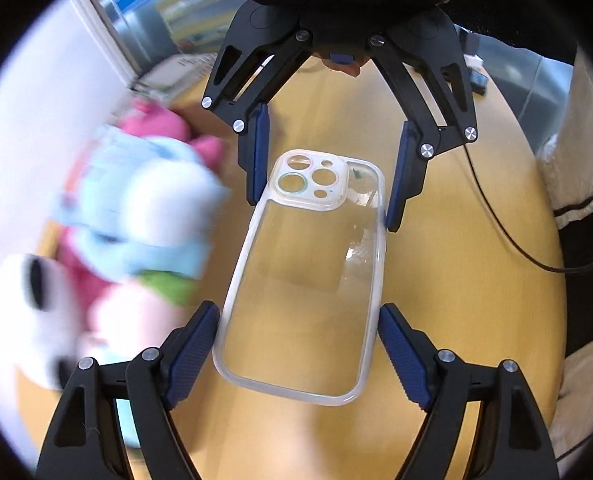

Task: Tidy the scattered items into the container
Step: 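Lift the phone case with both grippers and lower it onto the pig plush in the box, then open both grippers and withdraw them from the box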

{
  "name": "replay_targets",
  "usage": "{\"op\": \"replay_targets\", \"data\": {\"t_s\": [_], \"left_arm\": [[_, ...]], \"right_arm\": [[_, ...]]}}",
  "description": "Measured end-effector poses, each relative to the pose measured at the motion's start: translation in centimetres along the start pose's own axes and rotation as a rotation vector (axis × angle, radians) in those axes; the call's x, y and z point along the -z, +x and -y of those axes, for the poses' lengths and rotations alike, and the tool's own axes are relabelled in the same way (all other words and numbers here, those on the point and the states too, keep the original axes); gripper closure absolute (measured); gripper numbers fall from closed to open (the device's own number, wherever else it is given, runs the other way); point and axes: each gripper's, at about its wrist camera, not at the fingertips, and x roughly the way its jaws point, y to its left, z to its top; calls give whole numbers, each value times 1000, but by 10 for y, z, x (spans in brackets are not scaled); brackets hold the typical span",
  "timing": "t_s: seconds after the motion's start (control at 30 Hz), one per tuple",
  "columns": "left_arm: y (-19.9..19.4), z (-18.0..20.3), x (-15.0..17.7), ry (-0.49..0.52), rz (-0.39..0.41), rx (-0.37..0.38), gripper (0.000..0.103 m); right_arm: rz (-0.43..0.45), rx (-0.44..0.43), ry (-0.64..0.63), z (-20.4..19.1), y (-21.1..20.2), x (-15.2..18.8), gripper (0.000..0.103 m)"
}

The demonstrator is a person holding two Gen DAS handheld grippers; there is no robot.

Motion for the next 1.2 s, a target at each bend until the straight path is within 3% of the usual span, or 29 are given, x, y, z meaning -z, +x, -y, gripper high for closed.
{"op": "replay_targets", "data": {"t_s": [0.13,0.23,0.33,0.37,0.43,0.53,0.57,0.6,0.67,0.87,1.03,1.2], "left_arm": [[-49,-40,6,17,39,-80,22],[-73,-70,14,30,22,-139,22],[-74,-101,22,30,-8,-155,22],[-72,-83,24,29,-18,-156,22],[-65,-96,40,16,-45,-140,22],[-35,-119,60,9,-100,-100,22],[-25,-121,65,18,-120,-108,22],[-10,-125,71,8,-137,-101,22],[8,-133,78,-13,-142,-73,22],[40,-148,85,-34,-145,-6,21],[38,-157,85,-66,-146,23,20],[29,-153,82,-59,-143,-13,20]], "right_arm": [[47,64,-41,45,-45,-41,22],[80,117,-71,53,-66,-91,23],[53,157,-97,62,-59,-104,23],[41,162,-100,67,-52,-113,23],[30,159,-93,75,-35,-125,23],[28,142,-73,87,-9,-118,24],[29,141,-50,95,2,-117,41],[35,137,-22,100,11,-119,50],[57,108,23,116,25,-112,59],[-27,97,64,128,78,-86,56],[7,83,97,130,74,-67,56],[0,83,104,125,74,-56,57]]}}
